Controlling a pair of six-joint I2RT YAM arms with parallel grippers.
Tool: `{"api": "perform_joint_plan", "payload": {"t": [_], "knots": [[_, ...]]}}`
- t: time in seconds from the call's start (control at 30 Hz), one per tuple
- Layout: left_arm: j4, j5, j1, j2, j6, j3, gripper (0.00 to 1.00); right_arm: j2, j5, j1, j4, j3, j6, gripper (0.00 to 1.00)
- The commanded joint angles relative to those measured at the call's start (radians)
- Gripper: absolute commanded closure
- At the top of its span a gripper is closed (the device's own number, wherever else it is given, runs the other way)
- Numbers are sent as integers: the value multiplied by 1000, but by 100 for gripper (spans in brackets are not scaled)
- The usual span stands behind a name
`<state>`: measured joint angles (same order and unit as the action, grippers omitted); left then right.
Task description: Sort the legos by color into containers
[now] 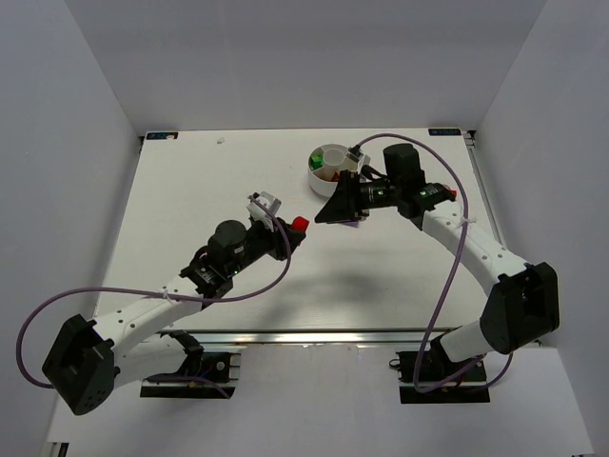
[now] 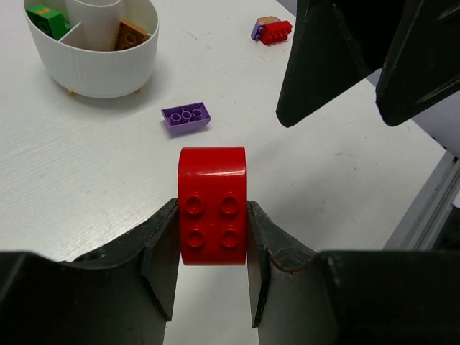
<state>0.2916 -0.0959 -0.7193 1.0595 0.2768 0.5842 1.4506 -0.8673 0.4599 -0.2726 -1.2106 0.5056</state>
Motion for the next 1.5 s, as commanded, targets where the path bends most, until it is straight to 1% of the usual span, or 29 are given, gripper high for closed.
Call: {"api": "perform_joint_plan", "payload": {"t": [0.0, 0.23, 0.4, 0.63, 0.9, 1.03, 1.2, 1.3, 1.33, 1.4, 1.43, 1.47], "knots": [[14, 47, -17, 5, -70, 48, 86, -32, -16, 11, 85, 23, 119, 20], [9, 67, -37, 25, -90, 71, 85, -26, 13, 66, 118, 43, 148, 21], [9, 65, -52, 25, -87, 75, 85, 4, 31, 66, 128, 39, 154, 24], [34, 82, -77, -1, -56, 37, 85, 57, 50, 68, 125, -3, 143, 29], [44, 81, -81, 23, -54, 52, 85, 94, 60, 82, 130, -21, 145, 34], [53, 74, -88, 30, -44, 46, 85, 108, 62, 82, 133, -33, 145, 42], [58, 82, -88, 33, -48, 39, 82, 119, 65, 85, 133, -38, 139, 47], [61, 82, -89, 40, -53, 43, 81, 120, 57, 88, 131, -38, 139, 53], [61, 82, -88, 48, -53, 48, 81, 122, 57, 89, 133, -37, 139, 58], [60, 82, -88, 57, -51, 54, 78, 120, 51, 89, 133, -32, 140, 66], [57, 82, -89, 63, -50, 55, 77, 120, 50, 89, 139, -30, 142, 72], [55, 117, -88, 65, -47, 55, 74, 119, 41, 89, 144, -29, 143, 77]]}}
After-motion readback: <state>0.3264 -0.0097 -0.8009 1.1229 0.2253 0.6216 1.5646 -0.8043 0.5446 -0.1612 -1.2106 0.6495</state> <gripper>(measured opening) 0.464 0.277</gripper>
